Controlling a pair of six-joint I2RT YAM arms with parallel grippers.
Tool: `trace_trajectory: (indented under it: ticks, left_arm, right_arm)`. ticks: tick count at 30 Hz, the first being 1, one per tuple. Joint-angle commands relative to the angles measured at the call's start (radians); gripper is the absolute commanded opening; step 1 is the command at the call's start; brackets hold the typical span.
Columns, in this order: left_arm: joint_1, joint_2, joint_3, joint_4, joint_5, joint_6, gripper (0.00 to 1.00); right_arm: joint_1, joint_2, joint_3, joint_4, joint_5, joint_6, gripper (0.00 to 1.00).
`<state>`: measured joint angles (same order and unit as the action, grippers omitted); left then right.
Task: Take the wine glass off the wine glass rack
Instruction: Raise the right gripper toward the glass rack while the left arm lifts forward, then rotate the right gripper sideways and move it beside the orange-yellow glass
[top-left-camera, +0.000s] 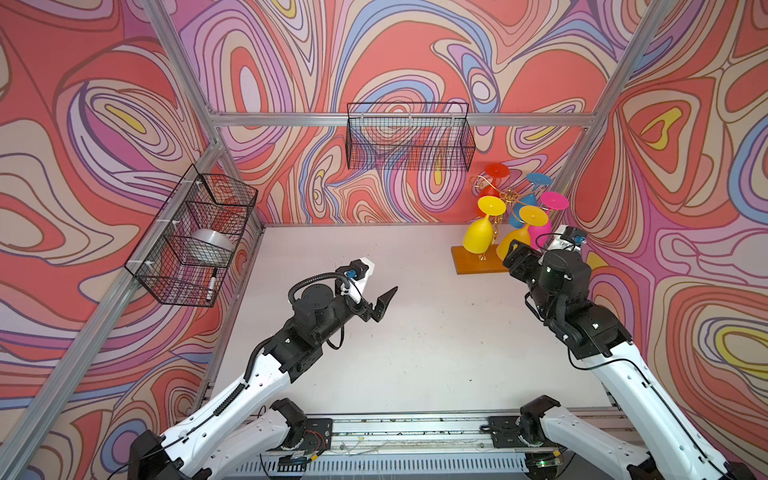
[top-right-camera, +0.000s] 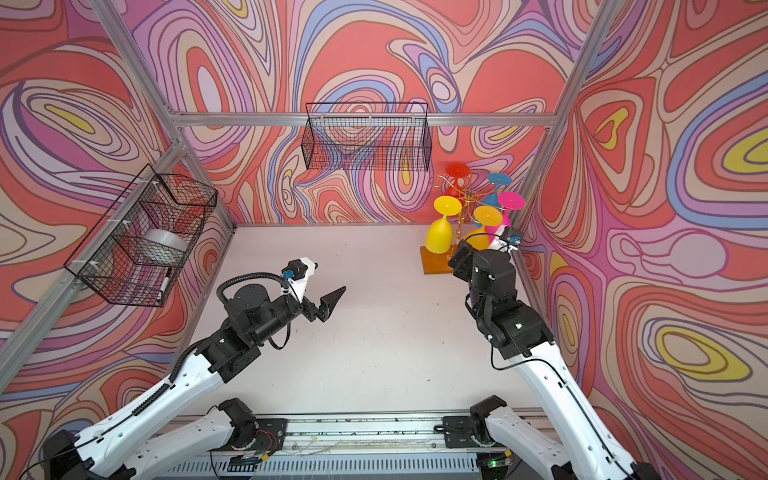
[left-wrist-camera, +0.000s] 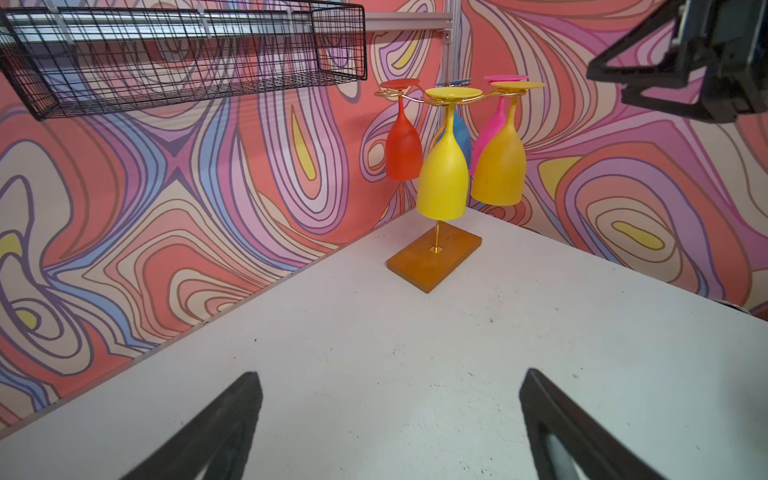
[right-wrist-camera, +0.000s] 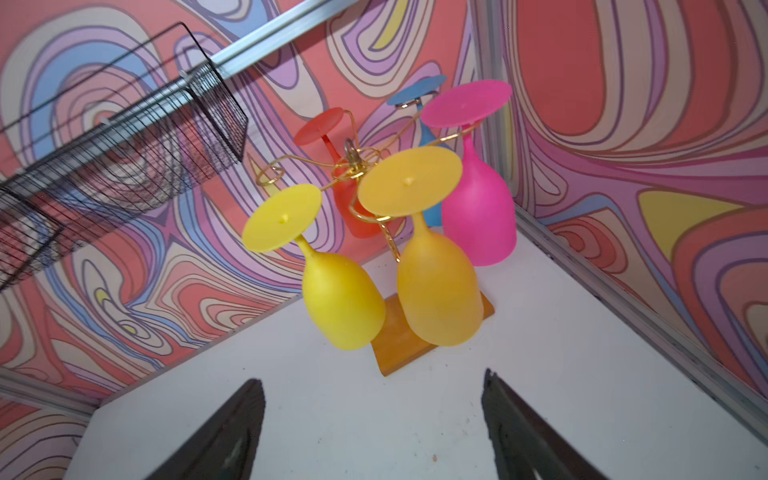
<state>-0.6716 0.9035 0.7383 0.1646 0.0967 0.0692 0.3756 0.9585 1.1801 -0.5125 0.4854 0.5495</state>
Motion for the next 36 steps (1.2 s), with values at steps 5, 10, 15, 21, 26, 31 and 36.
trace_trajectory:
  ticks: [5, 10, 15, 21, 26, 31, 36]
  left_arm:
    - [-0.073, -0.017, -0.033, 0.03, -0.011, 0.084, 0.97]
    - [-0.096, -0.011, -0.044, 0.046, 0.004, 0.086, 0.97]
    - [-0.112, -0.011, -0.048, 0.046, 0.005, 0.086, 0.97]
    - [-0.152, 0.0, -0.059, 0.052, 0.0, 0.099, 0.97]
    - [-0.158, 0.01, -0.058, 0.053, 0.01, 0.09, 0.97]
    - [-0.16, 0.02, -0.051, 0.046, 0.023, 0.087, 0.97]
    - [-0.16, 0.014, -0.063, 0.055, 0.0, 0.114, 0.97]
  right_arm:
    - [0.006, 0.076, 0.192, -0.121, -0.188, 0.127, 0.84]
    - [0.006, 0.162, 0.36, -0.204, -0.29, 0.186, 0.85]
    - [-0.01, 0.27, 0.483, -0.224, -0.412, 0.214, 0.85]
    - [-0.157, 0.388, 0.615, -0.211, -0.659, 0.269, 0.81]
    - [-0.309, 0.371, 0.635, -0.214, -0.75, 0.305, 0.79]
    - [-0.483, 0.309, 0.589, -0.228, -0.843, 0.34, 0.78]
    - [-0.648, 0.209, 0.442, -0.172, -0.938, 0.414, 0.78]
